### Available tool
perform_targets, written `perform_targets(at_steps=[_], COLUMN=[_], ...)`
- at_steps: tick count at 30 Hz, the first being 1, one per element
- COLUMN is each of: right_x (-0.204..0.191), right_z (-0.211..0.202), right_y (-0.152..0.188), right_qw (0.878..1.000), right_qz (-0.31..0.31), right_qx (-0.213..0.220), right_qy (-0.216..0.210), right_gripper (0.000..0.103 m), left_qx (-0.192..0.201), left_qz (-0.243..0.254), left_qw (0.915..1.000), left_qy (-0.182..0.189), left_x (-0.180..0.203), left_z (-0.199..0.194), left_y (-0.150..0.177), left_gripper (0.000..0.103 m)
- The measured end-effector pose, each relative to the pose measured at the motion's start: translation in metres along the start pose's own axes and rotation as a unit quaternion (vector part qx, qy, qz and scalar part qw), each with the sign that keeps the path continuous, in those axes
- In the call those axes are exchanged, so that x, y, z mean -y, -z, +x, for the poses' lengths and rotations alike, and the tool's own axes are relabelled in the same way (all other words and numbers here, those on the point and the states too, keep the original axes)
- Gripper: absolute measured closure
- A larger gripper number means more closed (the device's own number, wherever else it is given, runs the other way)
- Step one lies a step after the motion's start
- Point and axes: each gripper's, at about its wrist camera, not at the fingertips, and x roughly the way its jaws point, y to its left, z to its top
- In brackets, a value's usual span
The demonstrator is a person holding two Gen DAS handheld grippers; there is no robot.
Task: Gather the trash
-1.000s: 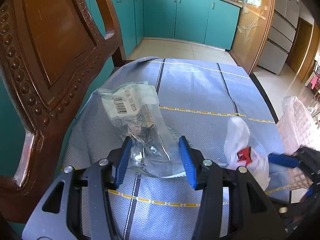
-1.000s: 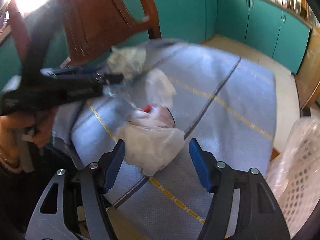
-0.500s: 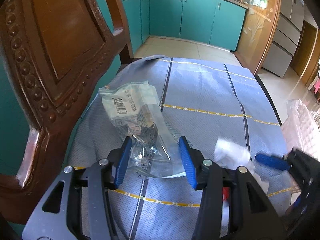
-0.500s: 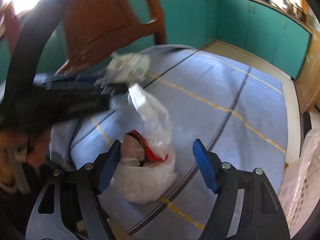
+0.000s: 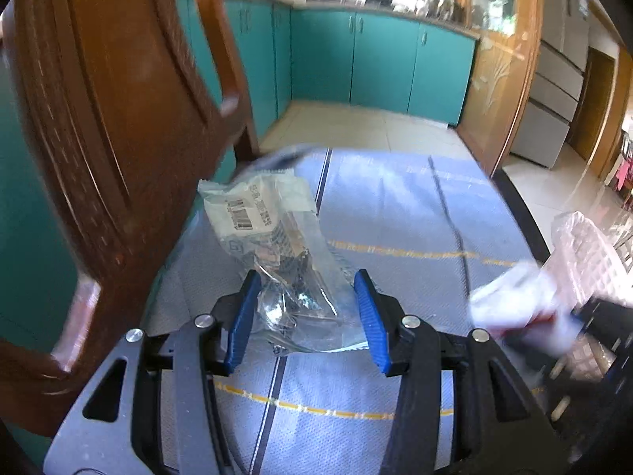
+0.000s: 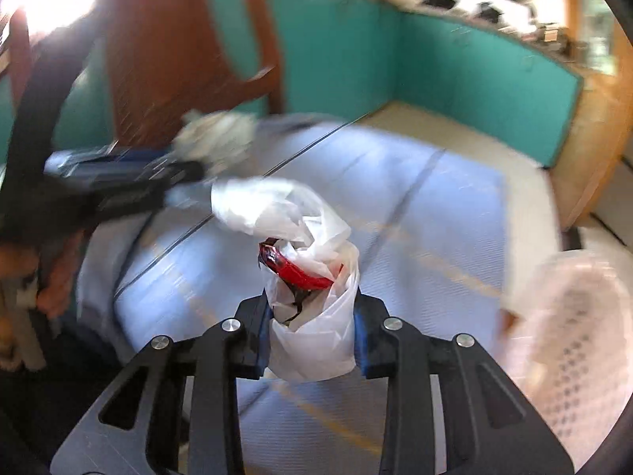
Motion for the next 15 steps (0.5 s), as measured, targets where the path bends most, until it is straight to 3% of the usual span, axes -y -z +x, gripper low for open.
perform_targets(at_steps=[3, 7, 15], right_x=[0.022, 0.041, 0.047], right_z=[-0.025, -0.05, -0.065], right_y=[-0.004, -0.002, 0.003], right_qw=[0.998, 0.993, 0.992], right_qz=[0.026, 0.055, 0.061], right_qx=[0.037, 0.064, 0.073], right_qy=[0.049, 0.081, 0.085], right_gripper=[0.07, 0.07, 0.07], left_qx=[0.052, 0.11, 0.146], left_qz=[0.023, 0.049, 0.062], left_qw=[0.9983, 0.9922, 0.9872], left_qy=[-0.013, -0.03, -0.015], left_x=[0.014, 0.031, 0.053], left_z=[-0.022, -0.049, -0.078], left_y=[-0.002, -0.001, 0.002], left_gripper=[0.053, 0.053, 0.053])
